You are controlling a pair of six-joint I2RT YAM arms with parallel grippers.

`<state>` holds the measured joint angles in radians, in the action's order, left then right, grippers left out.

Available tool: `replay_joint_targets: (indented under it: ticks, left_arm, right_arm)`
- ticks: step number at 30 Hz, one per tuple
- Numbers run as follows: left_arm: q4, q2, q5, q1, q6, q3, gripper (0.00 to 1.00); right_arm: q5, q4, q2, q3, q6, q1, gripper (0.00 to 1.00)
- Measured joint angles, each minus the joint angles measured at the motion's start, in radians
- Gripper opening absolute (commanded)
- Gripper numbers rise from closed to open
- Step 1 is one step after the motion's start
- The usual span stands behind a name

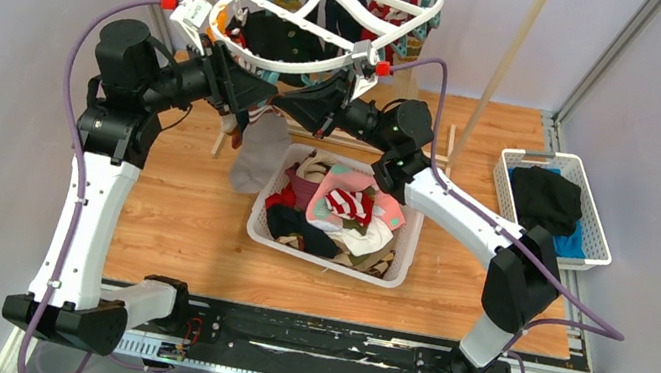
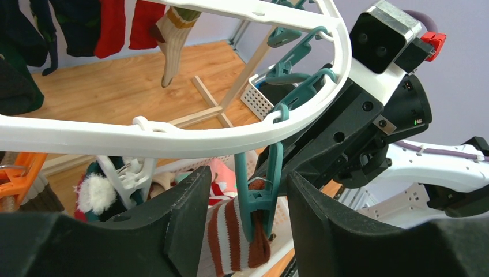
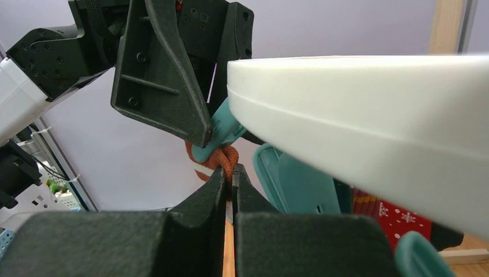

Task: Clip the socks to the hanger
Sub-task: Clamp the sock onto the hanger.

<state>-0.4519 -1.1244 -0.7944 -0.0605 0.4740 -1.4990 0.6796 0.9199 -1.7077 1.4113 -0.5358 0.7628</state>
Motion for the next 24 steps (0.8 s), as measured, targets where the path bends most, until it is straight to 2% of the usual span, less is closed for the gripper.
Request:
replay_joint_targets:
  ticks: [2, 5, 6, 9, 11, 12, 14, 24]
  left_arm:
    - [0.000, 0.000, -0.003, 0.000, -0.001, 0.002, 0.55]
    - [-0.001, 0.000, -0.006, 0.000, -0.004, 0.002, 0.55]
    - [-0.001, 0.000, -0.006, 0.000, -0.005, 0.002, 0.54]
    - [-0.005, 0.000, -0.006, 0.000, -0.013, 0.002, 0.51]
    - [-0.009, 0.001, -0.005, 0.000, -0.022, 0.002, 0.51]
    - [-0.011, 0.002, -0.003, 0.000, -0.027, 0.002, 0.51]
    - [-0.018, 0.005, 0.005, 0.000, -0.040, 0.002, 0.52]
    - [-0.050, 0.019, 0.021, 0.000, -0.087, 0.002, 0.52]
  right_arm:
    - [0.000, 0.000, 0.000, 0.000, 0.000, 0.000, 0.00]
    - [0.000, -0.002, 0.000, 0.000, 0.000, 0.000, 0.12]
    - [0.000, -0.003, 0.000, 0.000, 0.001, 0.000, 0.22]
    - [-0.011, -0.006, 0.009, -0.013, -0.002, 0.000, 0.39]
    - [-0.025, -0.009, 0.023, -0.035, -0.003, -0.001, 0.61]
    - [-0.035, -0.010, 0.036, -0.056, -0.002, -0.003, 0.68]
    - [-0.053, -0.012, 0.061, -0.097, -0.002, -0.012, 0.72]
    - [-0.105, -0.014, 0.184, -0.280, -0.013, -0.123, 0.76]
